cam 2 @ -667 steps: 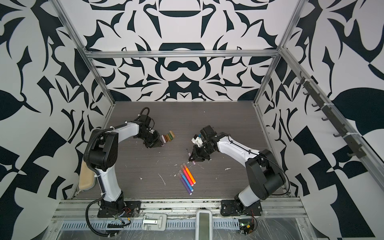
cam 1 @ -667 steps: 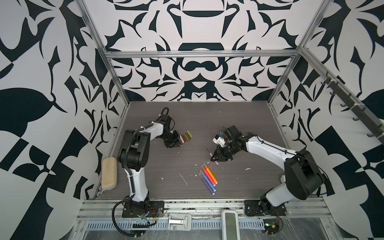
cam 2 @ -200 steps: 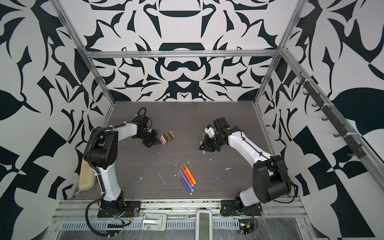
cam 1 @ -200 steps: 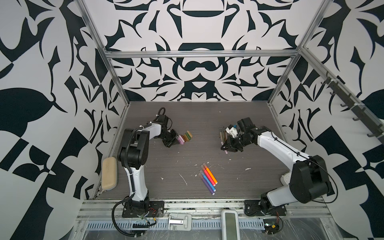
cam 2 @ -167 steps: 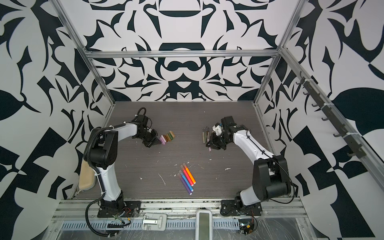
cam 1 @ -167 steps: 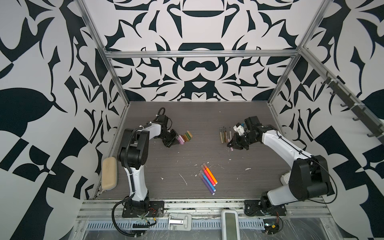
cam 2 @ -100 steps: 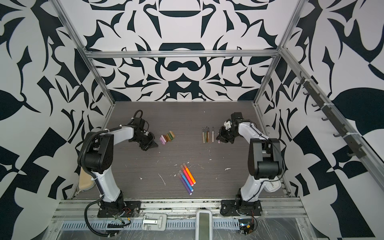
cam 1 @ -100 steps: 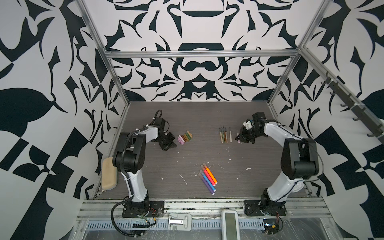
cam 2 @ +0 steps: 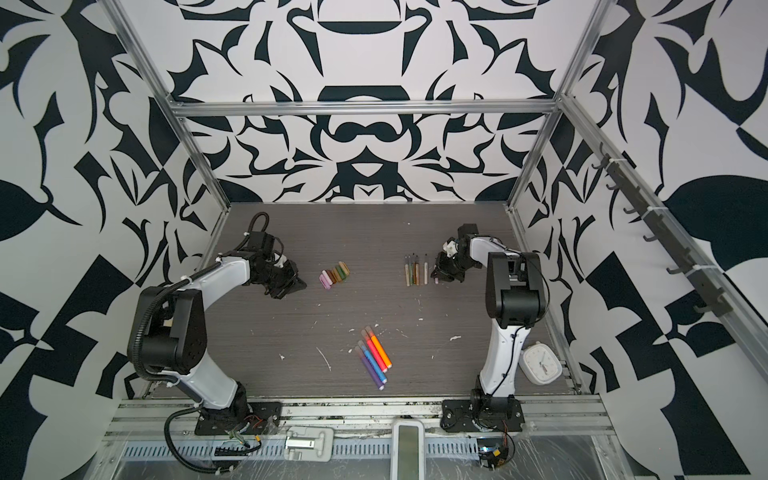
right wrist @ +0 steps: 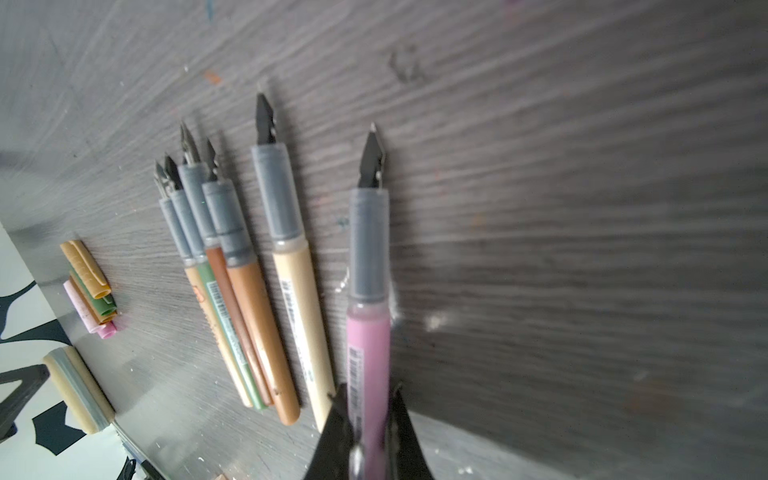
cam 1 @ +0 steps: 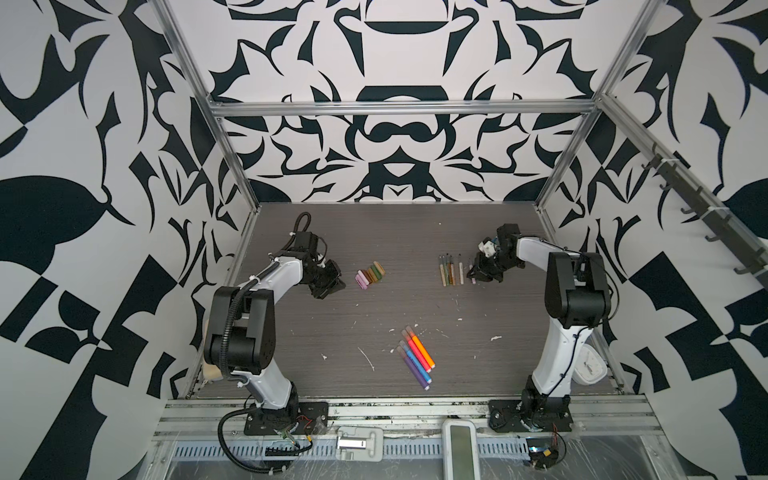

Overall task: Open the pen caps
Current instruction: 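Carry the uncapped lilac marker with the right gripper to the uncapped pens, then lower the lilac marker beside the uncapped pens and open the right gripper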

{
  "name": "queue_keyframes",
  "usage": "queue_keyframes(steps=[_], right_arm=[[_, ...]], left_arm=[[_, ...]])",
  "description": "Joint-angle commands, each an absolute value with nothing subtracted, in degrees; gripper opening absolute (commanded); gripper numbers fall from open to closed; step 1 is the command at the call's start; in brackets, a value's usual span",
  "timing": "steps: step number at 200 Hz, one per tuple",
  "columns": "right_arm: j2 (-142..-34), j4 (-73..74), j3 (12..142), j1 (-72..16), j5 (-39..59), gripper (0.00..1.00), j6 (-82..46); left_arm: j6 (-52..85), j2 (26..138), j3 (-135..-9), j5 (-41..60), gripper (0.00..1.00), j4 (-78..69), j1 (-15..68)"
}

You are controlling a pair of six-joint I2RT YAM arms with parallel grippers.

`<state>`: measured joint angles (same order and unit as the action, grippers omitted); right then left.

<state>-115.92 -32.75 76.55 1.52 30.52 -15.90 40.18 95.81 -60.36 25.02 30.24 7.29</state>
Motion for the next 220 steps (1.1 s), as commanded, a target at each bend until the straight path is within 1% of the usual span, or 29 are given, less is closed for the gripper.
queue_keyframes(steps=[1,19,41,70,80,87,113,132,159,177,202,220], right_arm=[[-117.80,-32.51,79.03,1.86,30.61,0.03,-14.51],[-117.82,-32.01,78.93,1.85,31.07,0.09,-15.01],[-117.79,-32.06,79.18,1.88,31.42,0.23,-14.76],[-117.27,-32.29,79.10,1.85,31.53,0.29,-14.43],[-117.16,-32.33,78.93,2.01,32.09,0.34,-14.42],[-117.16,-32.26,78.86,1.98,32.70,0.37,-14.27],[-116.98,-32.00,78.73,2.02,33.89,0.37,-14.46],[-117.16,-31.99,79.32,1.96,35.21,0.33,-14.80],[-116.49,-31.38,79.39,2.02,36.27,0.33,-15.71],[-115.73,-31.59,79.04,2.00,36.65,0.30,-15.92],[-111.90,-31.82,76.38,1.54,35.44,0.28,-17.21],[-105.87,-32.44,72.47,-1.08,33.00,0.27,-16.94]], left_arm=[[38.00,95.10,-59.59,26.10,0.00,34.07,6.44],[37.58,95.17,-59.70,26.14,0.00,34.45,5.83],[37.36,95.60,-59.93,26.54,0.00,34.58,5.37],[37.27,96.57,-60.30,26.71,0.00,34.56,5.41],[37.27,96.78,-60.27,26.85,0.00,34.52,5.36],[37.27,96.90,-60.15,26.84,0.00,34.51,5.36],[37.49,96.57,-59.56,26.81,0.00,34.20,5.36],[37.74,96.01,-58.98,26.82,0.00,33.95,5.36],[38.27,94.82,-57.79,26.68,0.00,33.35,5.36],[38.80,94.09,-57.00,26.78,0.00,32.57,5.36],[40.59,91.01,-54.68,26.47,0.00,28.78,5.36],[42.87,87.36,-52.00,25.93,0.00,23.55,5.36]])
